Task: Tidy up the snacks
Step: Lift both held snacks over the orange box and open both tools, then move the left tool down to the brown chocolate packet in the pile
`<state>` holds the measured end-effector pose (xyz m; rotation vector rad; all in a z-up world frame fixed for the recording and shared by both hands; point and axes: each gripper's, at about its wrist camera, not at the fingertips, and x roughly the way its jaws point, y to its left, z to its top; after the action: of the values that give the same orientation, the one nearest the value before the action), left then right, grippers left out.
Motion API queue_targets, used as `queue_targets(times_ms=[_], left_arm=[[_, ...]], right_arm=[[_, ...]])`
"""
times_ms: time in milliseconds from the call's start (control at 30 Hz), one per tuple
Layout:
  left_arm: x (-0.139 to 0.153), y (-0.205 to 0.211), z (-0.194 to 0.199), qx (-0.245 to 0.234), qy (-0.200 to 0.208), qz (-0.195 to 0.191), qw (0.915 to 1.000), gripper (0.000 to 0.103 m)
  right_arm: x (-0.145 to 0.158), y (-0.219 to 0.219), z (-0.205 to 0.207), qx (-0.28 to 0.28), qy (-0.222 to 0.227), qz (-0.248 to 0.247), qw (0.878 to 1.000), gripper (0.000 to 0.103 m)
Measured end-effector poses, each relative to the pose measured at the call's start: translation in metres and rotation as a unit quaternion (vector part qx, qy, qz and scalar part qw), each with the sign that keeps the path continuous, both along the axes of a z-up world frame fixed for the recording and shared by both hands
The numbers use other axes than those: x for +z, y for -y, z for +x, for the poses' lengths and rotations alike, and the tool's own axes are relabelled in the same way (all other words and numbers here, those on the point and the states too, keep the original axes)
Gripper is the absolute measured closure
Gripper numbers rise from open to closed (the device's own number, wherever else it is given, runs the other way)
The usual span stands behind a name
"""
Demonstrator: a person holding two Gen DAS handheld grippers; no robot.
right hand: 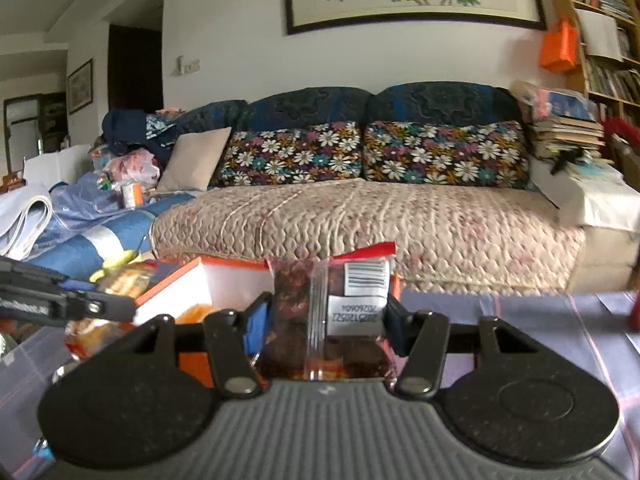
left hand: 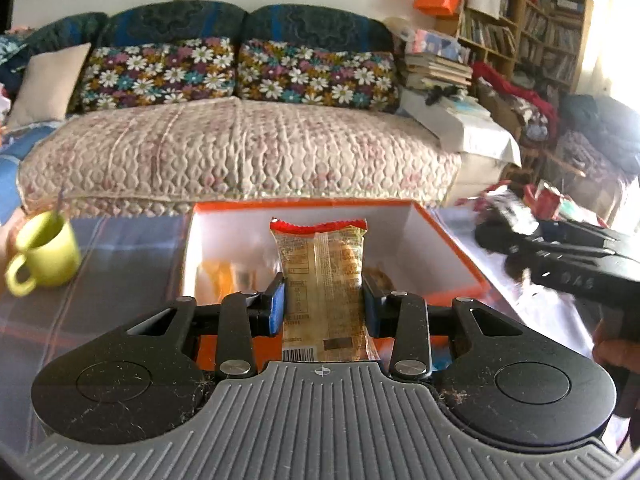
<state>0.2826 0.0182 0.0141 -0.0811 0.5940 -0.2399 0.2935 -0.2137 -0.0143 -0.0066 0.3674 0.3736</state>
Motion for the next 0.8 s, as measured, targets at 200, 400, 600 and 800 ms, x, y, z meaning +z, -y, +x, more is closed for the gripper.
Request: queue_targets(times_ms=[200, 400, 600, 800], left_arm=[[-0.024, 0.017, 0.078, -0.004, -0.025, 0.0, 0.9997, 0.096], [-0.046, 0.019, 0.059, 0.013, -0.026, 0.011, 0.9995, 0.054], [-0.046, 0.025, -0.021, 0.003, -0.011, 0.024, 0.9996, 0.044], [-0.048, 0.036, -0.1, -0.003, -0.002, 0.053, 0.9986, 0.039]], right_arm=[[-0.02, -0.02, 0.065, 0.012, -0.019, -0.018, 1.0, 0.041], [-0.025, -0.023, 0.026, 0.011, 0.01, -0.059, 0.998, 0.006], [-0.028, -0.015, -0.03, -0.015, 0.008, -0.085, 0.996, 0.003], [-0.035, -0.007, -0.083, -0.051, 0.016, -0.09, 0.995, 0.002]])
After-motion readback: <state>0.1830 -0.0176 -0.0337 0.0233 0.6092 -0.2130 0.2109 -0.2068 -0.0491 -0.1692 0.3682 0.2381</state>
